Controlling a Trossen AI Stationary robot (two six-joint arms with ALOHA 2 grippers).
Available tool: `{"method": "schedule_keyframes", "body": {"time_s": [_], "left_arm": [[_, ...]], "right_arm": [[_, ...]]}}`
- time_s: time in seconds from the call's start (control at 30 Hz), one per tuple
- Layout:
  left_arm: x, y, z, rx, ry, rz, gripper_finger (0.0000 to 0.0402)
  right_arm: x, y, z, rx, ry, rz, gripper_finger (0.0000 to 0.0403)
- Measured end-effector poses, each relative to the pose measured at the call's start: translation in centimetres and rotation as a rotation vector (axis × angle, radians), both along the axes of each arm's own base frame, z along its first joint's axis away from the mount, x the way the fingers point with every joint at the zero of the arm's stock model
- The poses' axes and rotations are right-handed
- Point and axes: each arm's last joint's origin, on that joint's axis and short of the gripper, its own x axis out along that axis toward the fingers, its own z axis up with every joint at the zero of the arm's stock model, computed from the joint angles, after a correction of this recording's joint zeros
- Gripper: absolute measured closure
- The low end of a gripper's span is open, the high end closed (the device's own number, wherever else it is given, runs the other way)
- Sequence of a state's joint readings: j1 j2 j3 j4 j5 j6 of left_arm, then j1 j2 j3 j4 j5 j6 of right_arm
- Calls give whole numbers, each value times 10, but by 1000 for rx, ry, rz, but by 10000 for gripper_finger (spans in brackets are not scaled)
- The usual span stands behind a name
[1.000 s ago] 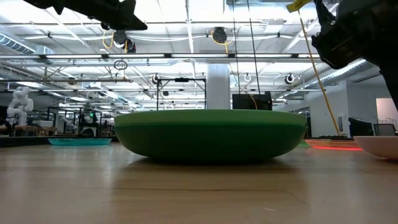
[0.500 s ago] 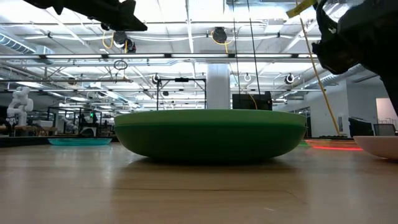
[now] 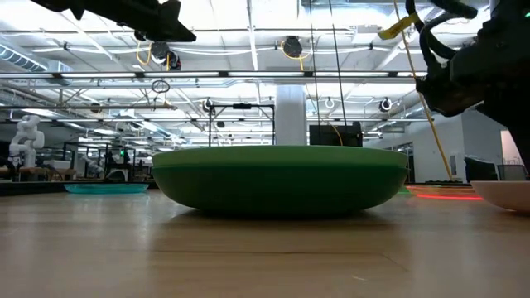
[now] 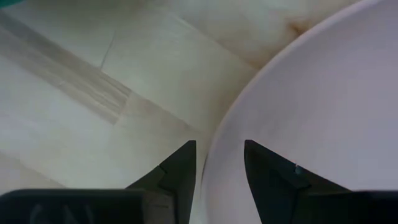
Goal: Stack plastic plates
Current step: Stack the pink plate on the green plate
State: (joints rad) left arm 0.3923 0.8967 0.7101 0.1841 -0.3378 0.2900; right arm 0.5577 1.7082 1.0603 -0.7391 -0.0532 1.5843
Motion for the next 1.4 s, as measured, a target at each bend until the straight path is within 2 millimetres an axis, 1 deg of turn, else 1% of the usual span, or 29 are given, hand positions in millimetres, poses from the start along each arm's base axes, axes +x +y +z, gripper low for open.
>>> {"method": "schedule_keyframes", "body": {"time_s": [0.17, 0.43, 0.53, 0.67, 0.77, 0.97, 1.13, 1.23, 1.4], "left_arm": [[0, 0, 0, 0, 0, 0, 321], [0, 0, 0, -1, -1, -1, 321], [0, 0, 0, -1, -1, -1, 321], [0, 0, 0, -2, -2, -1, 321], [0, 0, 0, -2, -2, -1, 321], [0, 0, 0, -2, -2, -1, 321], [0, 0, 0, -2, -2, -1, 321], [0, 0, 0, -2, -2, -1, 321], [0, 0, 0, -2, -2, -1, 321]], "right_arm": [[2, 2, -10, -7, 33, -1, 300], [1, 2, -11, 26, 67, -7, 364], [1, 3, -9, 39, 83, -4, 376], [2, 4, -2, 36, 130, 8, 377], [4, 6, 9, 22, 164, 30, 378], [5, 6, 34, -12, 222, 88, 397], [5, 7, 53, -37, 266, 113, 397], [7, 7, 65, -46, 259, 144, 399], [10, 6, 84, -112, 237, 172, 400]]}}
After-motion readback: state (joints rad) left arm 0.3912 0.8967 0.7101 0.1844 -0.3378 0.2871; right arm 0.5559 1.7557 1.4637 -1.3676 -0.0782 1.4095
